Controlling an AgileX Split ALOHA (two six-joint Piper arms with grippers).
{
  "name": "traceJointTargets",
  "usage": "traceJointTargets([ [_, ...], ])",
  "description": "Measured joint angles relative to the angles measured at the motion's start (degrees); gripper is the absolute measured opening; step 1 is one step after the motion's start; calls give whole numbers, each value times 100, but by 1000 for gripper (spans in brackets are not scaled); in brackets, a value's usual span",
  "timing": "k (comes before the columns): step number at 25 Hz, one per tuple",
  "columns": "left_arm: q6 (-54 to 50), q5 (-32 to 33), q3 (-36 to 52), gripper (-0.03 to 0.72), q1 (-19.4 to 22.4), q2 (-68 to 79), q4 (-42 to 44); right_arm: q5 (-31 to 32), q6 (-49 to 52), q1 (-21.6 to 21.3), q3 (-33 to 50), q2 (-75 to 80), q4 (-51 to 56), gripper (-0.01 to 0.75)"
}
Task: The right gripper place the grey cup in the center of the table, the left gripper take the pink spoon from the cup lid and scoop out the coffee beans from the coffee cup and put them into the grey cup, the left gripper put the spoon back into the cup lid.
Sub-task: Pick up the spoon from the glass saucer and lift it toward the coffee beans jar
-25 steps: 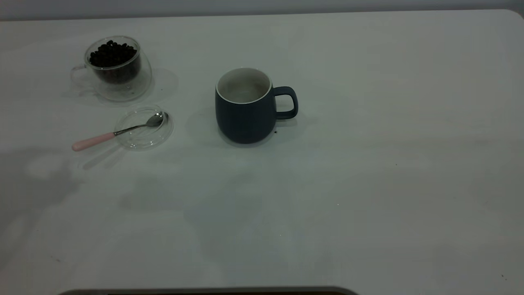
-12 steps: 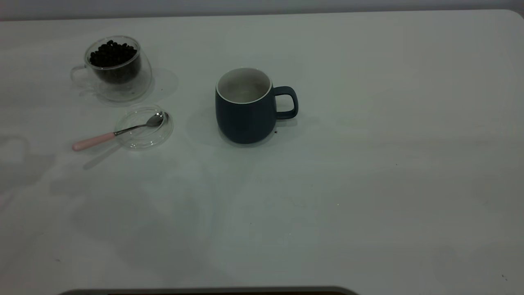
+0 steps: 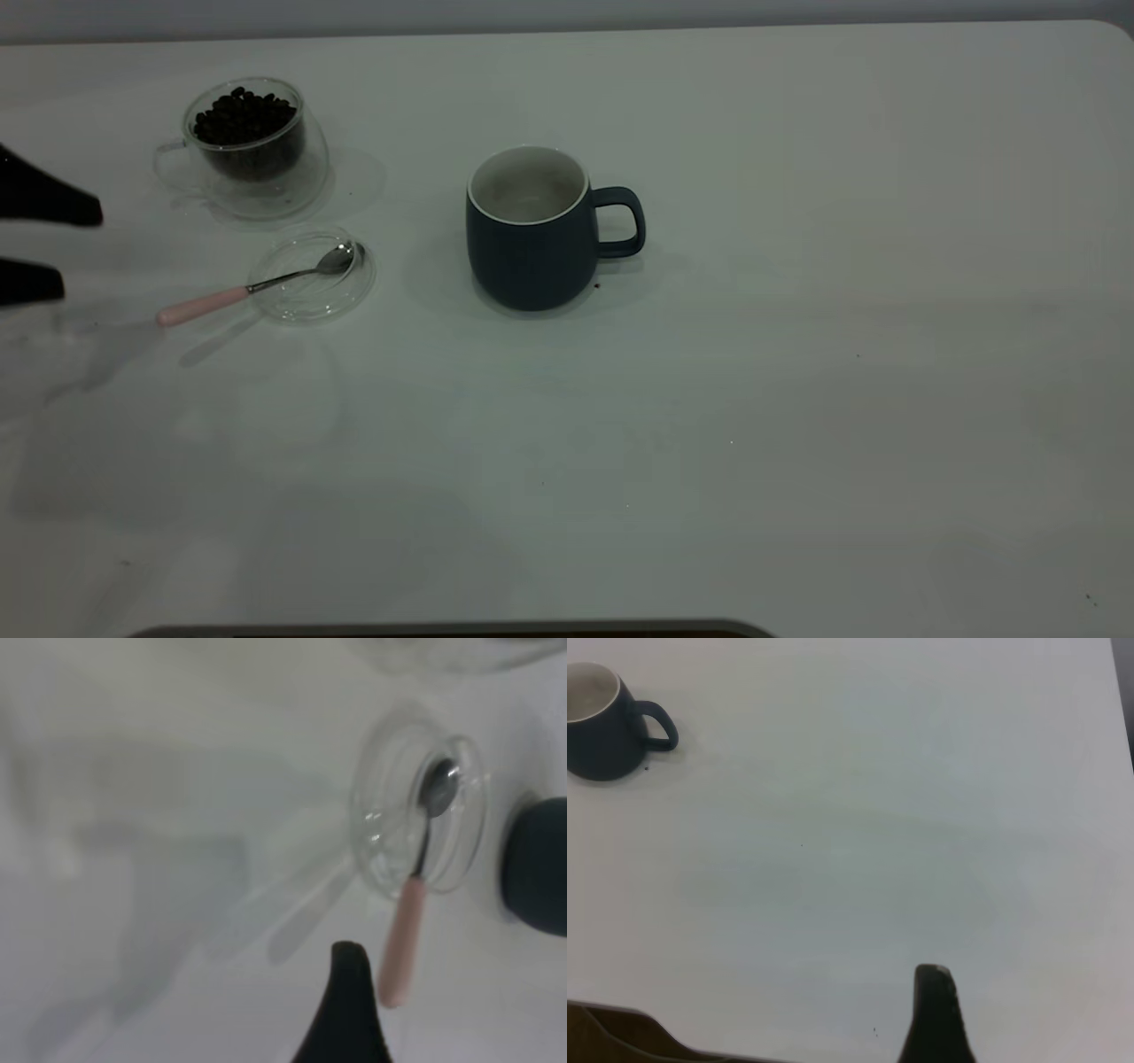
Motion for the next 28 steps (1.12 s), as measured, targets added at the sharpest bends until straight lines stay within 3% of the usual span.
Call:
traceJointTargets([
  [12, 1138, 864, -35, 710, -4, 1061, -864, 0, 0, 0, 0, 0, 0, 591],
  [28, 1478, 1111, -46, 695, -707, 1571, -1647, 0, 0, 0, 0, 0, 1, 591],
])
